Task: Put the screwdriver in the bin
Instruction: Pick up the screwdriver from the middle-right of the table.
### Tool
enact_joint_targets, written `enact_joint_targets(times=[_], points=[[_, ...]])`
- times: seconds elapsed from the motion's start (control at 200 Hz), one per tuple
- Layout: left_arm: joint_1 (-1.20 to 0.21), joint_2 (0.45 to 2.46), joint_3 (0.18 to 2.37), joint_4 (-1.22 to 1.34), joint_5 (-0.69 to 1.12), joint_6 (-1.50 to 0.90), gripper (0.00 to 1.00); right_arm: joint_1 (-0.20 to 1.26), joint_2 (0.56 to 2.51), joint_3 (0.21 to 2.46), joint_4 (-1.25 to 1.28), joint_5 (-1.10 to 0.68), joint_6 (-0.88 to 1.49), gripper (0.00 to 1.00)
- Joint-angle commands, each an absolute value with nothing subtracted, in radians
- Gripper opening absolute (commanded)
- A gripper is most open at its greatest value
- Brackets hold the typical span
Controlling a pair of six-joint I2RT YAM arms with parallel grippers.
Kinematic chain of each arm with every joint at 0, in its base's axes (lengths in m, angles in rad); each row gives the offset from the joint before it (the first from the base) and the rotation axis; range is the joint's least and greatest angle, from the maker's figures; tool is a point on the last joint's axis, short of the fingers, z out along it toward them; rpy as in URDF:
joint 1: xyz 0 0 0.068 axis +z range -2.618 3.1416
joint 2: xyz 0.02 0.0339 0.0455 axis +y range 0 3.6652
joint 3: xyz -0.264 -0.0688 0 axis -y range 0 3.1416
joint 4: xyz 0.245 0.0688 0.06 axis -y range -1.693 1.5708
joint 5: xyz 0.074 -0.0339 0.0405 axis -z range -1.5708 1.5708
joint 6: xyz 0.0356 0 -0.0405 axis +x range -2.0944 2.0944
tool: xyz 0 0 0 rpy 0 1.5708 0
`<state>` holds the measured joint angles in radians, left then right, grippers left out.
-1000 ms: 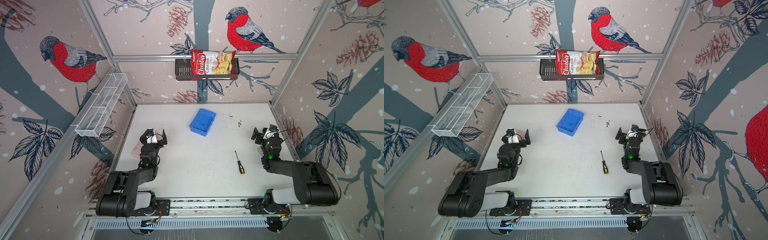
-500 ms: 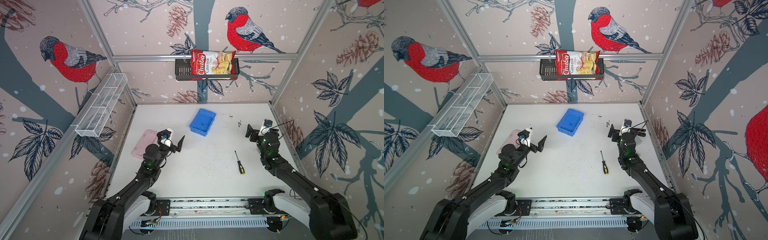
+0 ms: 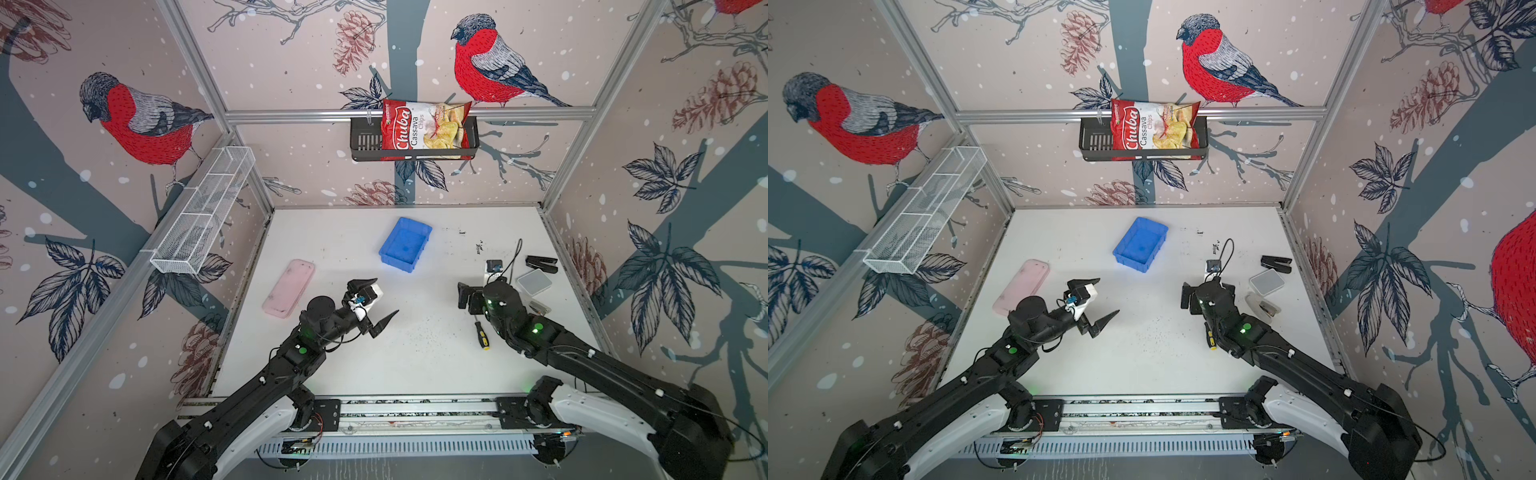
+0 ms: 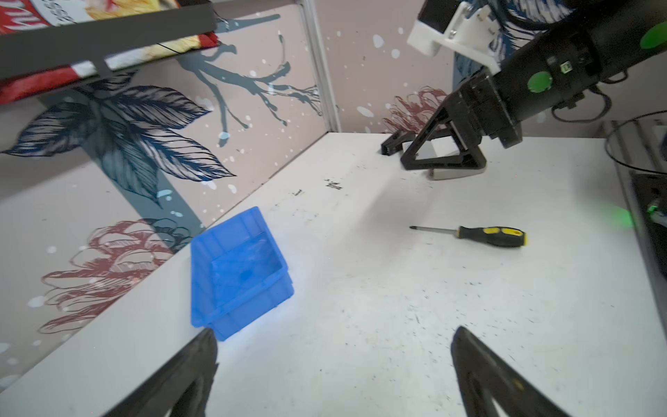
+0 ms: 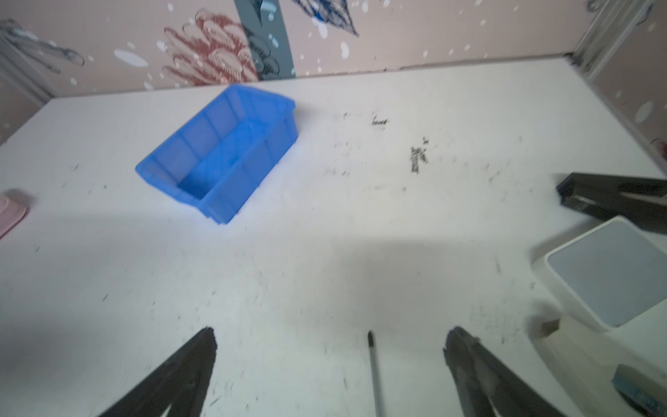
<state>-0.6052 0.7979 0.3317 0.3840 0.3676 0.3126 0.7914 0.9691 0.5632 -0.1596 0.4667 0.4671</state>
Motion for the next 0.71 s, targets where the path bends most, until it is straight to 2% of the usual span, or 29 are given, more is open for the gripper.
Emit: enact_joint_targets(times=[0.0,0.21,0.7], points=[[-0.631,0.812,0.324,0.354,0.426,0.342,0.99,0.812,0.994,0.57,-0.344,0.469,0.645,1.0],[-0.654,0.873,0.312,0.377,0.477,0.331,0.99,0.799,1.036,0.529,-0.387,0.403,0.737,1.0],[-0.664,0.902,0.294,0.369,0.495,0.375,0.99,0.697,1.171,0.506,-0.438,0.26,0.71,1.0]])
